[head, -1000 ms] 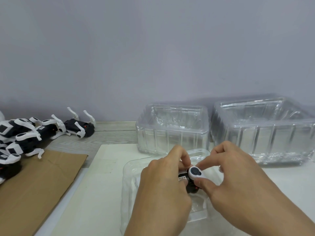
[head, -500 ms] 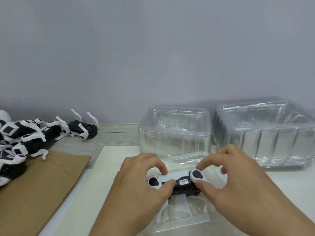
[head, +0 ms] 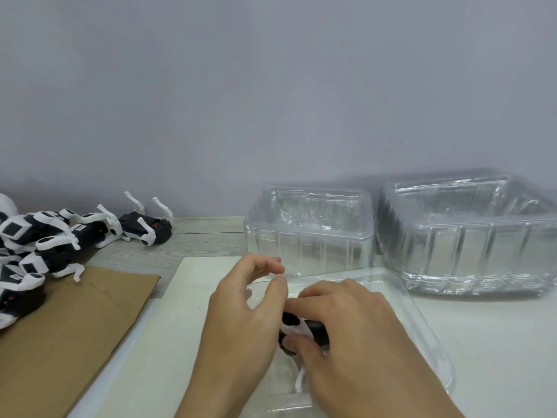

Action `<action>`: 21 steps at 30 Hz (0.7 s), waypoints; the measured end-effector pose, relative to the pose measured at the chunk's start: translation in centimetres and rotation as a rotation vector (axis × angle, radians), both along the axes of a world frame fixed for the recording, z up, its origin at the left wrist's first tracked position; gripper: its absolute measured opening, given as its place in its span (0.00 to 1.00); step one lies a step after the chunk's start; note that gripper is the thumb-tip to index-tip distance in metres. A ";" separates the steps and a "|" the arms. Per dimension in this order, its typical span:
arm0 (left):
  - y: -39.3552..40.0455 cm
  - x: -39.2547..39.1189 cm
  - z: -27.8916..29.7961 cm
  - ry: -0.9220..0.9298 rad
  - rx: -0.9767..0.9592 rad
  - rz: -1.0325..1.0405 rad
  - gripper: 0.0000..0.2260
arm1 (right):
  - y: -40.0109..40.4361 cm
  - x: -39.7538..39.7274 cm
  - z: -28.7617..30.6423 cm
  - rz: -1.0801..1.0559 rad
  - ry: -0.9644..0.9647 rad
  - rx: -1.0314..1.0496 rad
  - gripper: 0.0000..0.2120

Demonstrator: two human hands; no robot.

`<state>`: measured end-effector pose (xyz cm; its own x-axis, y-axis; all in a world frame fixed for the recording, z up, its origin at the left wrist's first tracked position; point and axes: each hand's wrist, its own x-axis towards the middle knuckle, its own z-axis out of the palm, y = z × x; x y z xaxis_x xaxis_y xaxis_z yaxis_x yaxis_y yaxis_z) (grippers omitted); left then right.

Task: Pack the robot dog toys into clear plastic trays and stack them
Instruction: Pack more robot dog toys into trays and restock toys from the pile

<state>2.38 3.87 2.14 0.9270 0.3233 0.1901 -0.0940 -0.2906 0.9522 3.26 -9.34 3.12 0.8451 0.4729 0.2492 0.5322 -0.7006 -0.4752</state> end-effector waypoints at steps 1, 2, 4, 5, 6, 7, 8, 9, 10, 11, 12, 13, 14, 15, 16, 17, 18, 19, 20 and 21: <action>-0.1 0.0 0.0 0.003 -0.003 -0.006 0.04 | 0.0 0.0 0.1 0.000 0.009 -0.001 0.11; -0.1 0.0 0.0 0.014 -0.002 -0.013 0.03 | 0.0 -0.1 0.1 0.001 0.005 0.001 0.11; -0.1 0.1 -0.2 0.029 0.029 -0.016 0.05 | -0.1 0.0 0.1 -0.015 -0.024 0.008 0.09; -0.1 0.2 -0.3 0.040 0.054 -0.021 0.06 | -0.1 0.0 0.1 -0.027 -0.038 0.015 0.09; -0.1 0.2 -0.3 0.052 0.081 -0.028 0.06 | 0.0 0.0 0.0 -0.040 -0.051 0.024 0.08; 0.0 0.2 -0.3 0.060 0.107 -0.037 0.06 | 0.0 -0.1 0.0 -0.053 -0.058 0.022 0.08; 0.0 0.2 -0.3 0.062 0.126 -0.040 0.06 | 0.1 -0.2 -0.2 -0.065 -0.070 0.024 0.08; 0.0 0.2 -0.4 0.062 0.138 -0.040 0.06 | 0.1 -0.2 -0.2 -0.075 -0.071 0.030 0.09; 0.1 0.2 -0.4 0.060 0.145 -0.042 0.06 | 0.1 -0.3 -0.2 -0.085 -0.073 0.047 0.09; 0.1 0.2 -0.4 0.060 0.154 -0.047 0.06 | 0.1 -0.3 -0.1 -0.092 -0.067 0.071 0.08; 0.1 0.2 -0.4 0.058 0.162 -0.048 0.06 | 0.0 -0.3 -0.1 -0.094 -0.069 0.105 0.08; 0.1 0.3 -0.4 0.058 0.168 -0.052 0.06 | -0.2 -0.3 -0.1 -0.089 -0.066 0.130 0.07; 0.2 0.3 -0.5 0.059 0.181 -0.054 0.07 | -0.3 -0.3 0.0 -0.081 -0.065 0.145 0.08; 0.2 0.3 -0.5 0.063 0.196 -0.057 0.07 | -0.5 -0.3 0.1 -0.072 -0.054 0.144 0.08; 0.3 0.3 -0.6 0.063 0.207 -0.058 0.08 | -0.7 -0.1 0.1 -0.069 -0.043 0.141 0.08; 0.3 0.3 -0.6 0.060 0.213 -0.057 0.08 | -0.8 0.1 0.1 -0.075 -0.027 0.135 0.08; 0.3 0.2 -0.5 0.057 0.218 -0.056 0.08 | -1.1 0.4 0.1 -0.091 -0.033 0.121 0.08; 0.4 0.2 -0.6 0.053 0.223 -0.054 0.08 | -1.3 0.6 0.1 -0.120 -0.054 0.090 0.08; 0.4 0.1 -0.6 0.052 0.228 -0.055 0.07 | -1.7 0.8 0.0 -0.150 -0.090 0.046 0.08; 0.5 0.1 -0.6 0.057 0.238 -0.061 0.06 | -2.0 0.9 -0.1 -0.175 -0.108 0.016 0.08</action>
